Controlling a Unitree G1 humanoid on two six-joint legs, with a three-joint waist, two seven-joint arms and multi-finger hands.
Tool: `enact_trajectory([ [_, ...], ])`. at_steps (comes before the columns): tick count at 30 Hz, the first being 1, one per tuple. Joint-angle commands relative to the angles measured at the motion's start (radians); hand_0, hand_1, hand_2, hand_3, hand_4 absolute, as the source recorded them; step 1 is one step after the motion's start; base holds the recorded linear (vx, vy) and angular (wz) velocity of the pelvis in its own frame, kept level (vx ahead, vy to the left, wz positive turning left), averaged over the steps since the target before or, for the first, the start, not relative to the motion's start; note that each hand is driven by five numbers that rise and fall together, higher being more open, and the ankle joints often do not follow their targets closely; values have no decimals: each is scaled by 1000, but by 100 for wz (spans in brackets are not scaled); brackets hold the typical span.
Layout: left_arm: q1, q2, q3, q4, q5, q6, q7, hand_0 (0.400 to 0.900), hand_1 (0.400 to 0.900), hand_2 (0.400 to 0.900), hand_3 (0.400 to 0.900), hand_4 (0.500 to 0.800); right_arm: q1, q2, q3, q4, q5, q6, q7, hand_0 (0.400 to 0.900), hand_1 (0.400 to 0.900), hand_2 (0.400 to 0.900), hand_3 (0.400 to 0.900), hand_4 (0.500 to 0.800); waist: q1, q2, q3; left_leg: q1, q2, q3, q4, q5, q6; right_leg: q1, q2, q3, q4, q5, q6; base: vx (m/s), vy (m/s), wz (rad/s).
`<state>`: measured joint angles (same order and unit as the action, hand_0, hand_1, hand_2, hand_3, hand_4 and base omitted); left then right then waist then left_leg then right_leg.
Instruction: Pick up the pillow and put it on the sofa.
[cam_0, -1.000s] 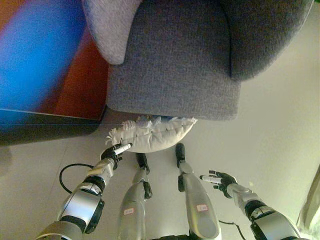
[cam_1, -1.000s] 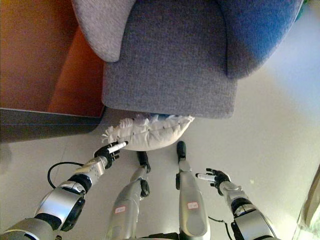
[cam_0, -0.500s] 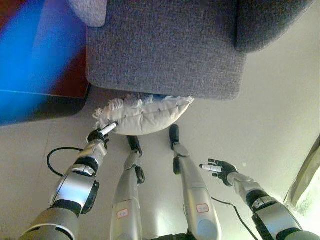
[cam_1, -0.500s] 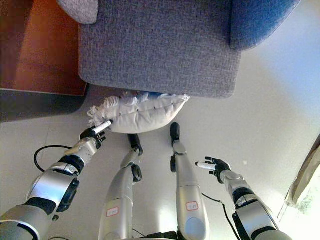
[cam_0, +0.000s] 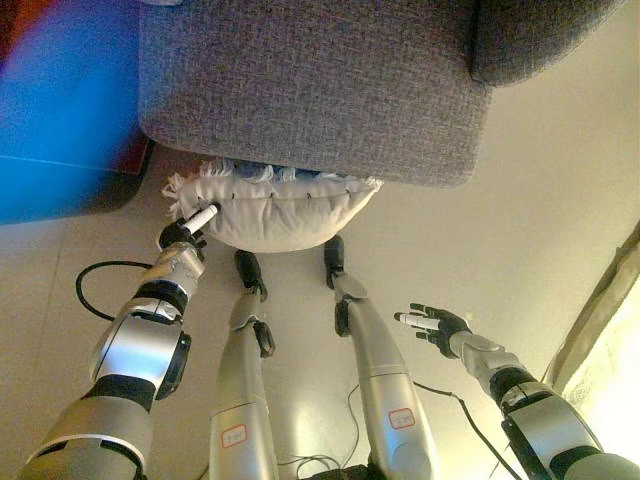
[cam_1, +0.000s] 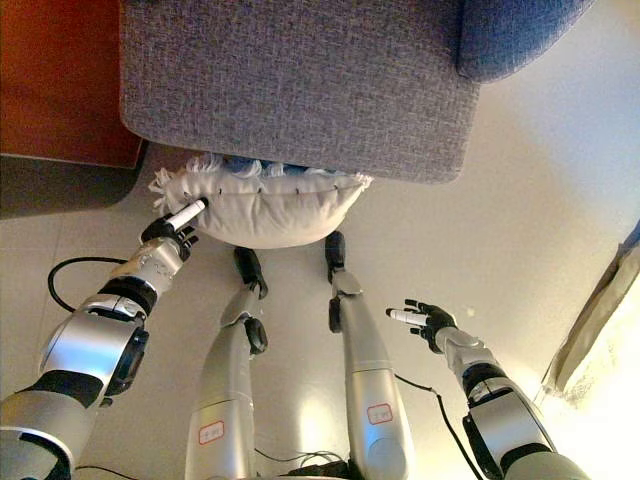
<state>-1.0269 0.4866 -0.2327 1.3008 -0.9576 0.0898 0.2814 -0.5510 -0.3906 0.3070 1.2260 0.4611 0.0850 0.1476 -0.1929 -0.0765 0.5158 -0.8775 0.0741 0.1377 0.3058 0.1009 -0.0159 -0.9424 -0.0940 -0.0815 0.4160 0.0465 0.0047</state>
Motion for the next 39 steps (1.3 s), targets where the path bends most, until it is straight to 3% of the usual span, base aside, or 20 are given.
enact_trajectory([
  [1,-91,-1,-16,56,-35,10,-39,900,900,900,900,800,60,-58,13,18,20,14,21,900,900,900,900,800,-23,-16,4,-76,5,-20,208,-170,-76,0,69,25,0,-63,42,0,0,0],
  [2,-98,3,-21,54,-39,-4,-42,539,539,539,539,584,66,-58,11,21,19,3,24,900,900,900,900,800,-26,-17,4,-80,6,-20,211,-171,-76,-4,70,26,-1,-62,42,0,0,0],
  [3,-102,7,-26,48,-46,-18,-41,400,400,400,400,500,73,-59,10,21,17,-6,27,900,900,900,900,800,-29,-17,4,-82,8,-20,211,-172,-77,-7,70,27,-2,-61,41,0,0,0],
  [11,-79,2,-33,2,-73,-53,-17,400,400,400,400,500,131,-56,9,2,19,-64,11,900,900,900,900,800,-41,-15,4,-51,3,-10,188,-171,-81,17,68,35,-32,-58,41,-3,10,5],
  [27,21,-43,-22,-56,-58,-25,-43,400,400,400,400,500,206,-52,5,-31,-15,-97,-13,900,900,900,900,800,-44,7,4,137,-3,35,148,-158,-81,189,54,37,-78,-55,46,1,49,3],
  [33,86,-62,-20,-80,17,-24,-90,400,400,400,400,500,225,-45,-3,-43,-33,-92,-16,900,900,900,900,800,-33,8,2,261,-7,64,97,-153,-76,312,47,27,-112,-57,50,3,54,-3],
  [39,188,-75,-46,-130,113,-20,-131,400,400,400,400,500,278,-29,-17,-36,-57,-89,-8,900,900,900,900,800,-11,21,-51,396,-14,79,43,-156,-65,430,35,20,-127,-76,57,25,20,-1],
])
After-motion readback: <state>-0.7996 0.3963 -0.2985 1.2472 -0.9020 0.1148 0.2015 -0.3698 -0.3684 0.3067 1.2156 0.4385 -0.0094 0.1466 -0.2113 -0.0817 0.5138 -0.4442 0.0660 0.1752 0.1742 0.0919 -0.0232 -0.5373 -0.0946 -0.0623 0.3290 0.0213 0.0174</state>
